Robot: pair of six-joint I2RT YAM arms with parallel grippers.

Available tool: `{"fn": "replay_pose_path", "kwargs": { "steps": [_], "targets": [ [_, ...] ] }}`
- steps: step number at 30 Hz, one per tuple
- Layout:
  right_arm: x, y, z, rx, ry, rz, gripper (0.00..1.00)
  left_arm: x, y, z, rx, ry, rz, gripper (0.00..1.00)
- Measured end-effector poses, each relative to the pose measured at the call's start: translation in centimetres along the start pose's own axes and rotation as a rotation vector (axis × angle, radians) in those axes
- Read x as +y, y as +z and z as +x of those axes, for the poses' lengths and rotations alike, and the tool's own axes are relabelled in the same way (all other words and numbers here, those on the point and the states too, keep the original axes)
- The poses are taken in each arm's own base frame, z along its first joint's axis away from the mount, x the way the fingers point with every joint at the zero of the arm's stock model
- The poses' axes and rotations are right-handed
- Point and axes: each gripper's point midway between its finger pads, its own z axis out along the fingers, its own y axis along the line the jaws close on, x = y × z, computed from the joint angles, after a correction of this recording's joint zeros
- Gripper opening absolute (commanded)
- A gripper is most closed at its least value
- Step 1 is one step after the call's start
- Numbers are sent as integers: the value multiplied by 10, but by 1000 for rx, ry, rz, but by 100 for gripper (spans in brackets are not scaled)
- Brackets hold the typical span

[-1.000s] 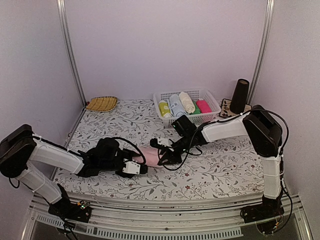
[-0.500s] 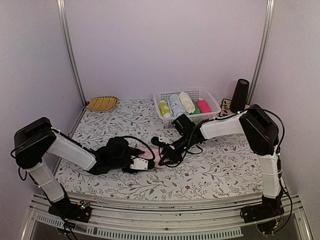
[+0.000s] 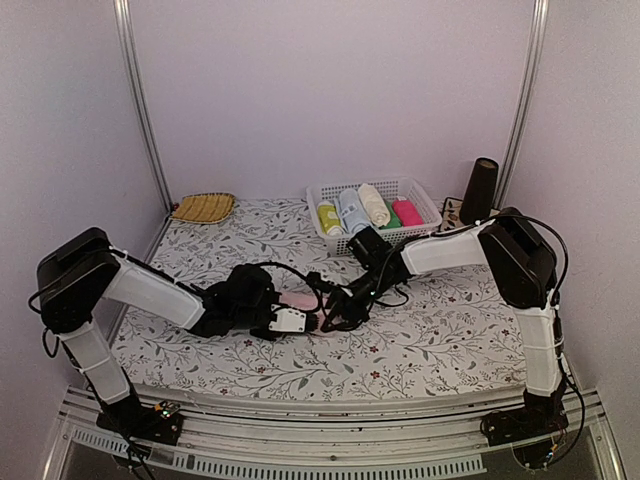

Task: Roll the towels
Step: Roll the towel at the center of the board.

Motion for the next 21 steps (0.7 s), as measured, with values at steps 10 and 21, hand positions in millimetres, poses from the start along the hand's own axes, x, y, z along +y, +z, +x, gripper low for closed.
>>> {"fn": "replay_pose_path", "kwargs": {
  "steps": [10, 21],
  "targets": [
    [-5, -49, 14, 3, 198, 155, 99, 5, 11, -12, 27, -130, 237, 0],
    [14, -154, 0, -262, 449, 575, 99, 8, 22, -25, 92, -376, 382, 0]
  ]
}}
